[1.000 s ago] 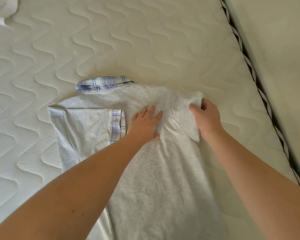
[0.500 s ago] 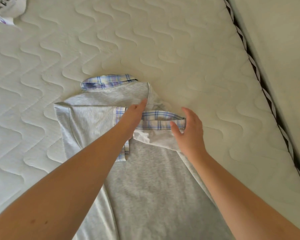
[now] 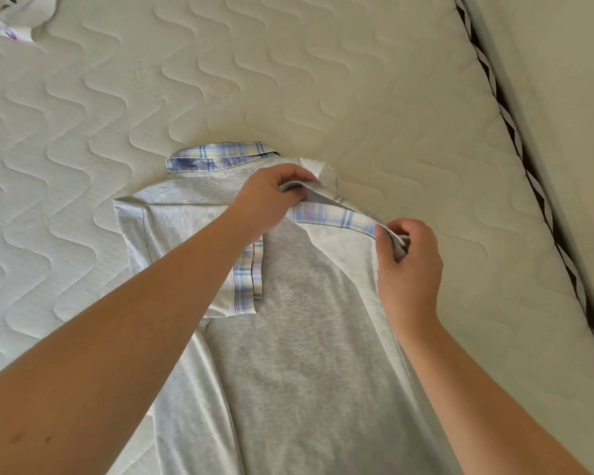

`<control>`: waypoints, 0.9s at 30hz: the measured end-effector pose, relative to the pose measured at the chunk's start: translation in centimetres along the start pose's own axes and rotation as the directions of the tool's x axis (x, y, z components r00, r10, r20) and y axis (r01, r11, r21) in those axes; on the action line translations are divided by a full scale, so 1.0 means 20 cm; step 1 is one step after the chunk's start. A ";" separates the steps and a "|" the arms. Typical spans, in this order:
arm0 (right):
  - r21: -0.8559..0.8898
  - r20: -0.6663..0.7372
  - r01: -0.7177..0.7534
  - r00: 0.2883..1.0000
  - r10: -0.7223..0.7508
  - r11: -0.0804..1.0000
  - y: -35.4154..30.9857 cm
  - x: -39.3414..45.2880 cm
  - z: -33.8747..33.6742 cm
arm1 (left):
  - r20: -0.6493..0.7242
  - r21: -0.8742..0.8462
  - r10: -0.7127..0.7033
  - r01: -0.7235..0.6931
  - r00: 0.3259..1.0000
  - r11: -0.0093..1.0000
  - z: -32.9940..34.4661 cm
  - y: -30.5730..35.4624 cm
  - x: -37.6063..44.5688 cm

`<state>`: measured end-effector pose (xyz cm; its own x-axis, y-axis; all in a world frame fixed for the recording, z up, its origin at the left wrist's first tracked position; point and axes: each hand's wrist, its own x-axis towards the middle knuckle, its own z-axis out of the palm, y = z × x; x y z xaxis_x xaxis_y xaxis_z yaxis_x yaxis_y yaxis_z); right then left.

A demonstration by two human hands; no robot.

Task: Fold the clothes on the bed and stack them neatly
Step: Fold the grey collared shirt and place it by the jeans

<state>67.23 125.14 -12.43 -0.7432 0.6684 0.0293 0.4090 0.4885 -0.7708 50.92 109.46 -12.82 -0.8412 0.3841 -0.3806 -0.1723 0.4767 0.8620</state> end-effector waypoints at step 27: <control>-0.256 0.640 0.409 0.751 -0.164 0.876 0.05 -0.36 0.30 | 0.009 0.717 0.013 -0.015 1.000 0.697 0.20 -0.11 0.24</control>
<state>69.91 117.44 -17.28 -0.9638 0.0631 -0.2589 0.1895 0.8452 -0.4997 49.24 113.42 -17.81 -0.8389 0.3970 -0.3724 0.2598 0.8932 0.3669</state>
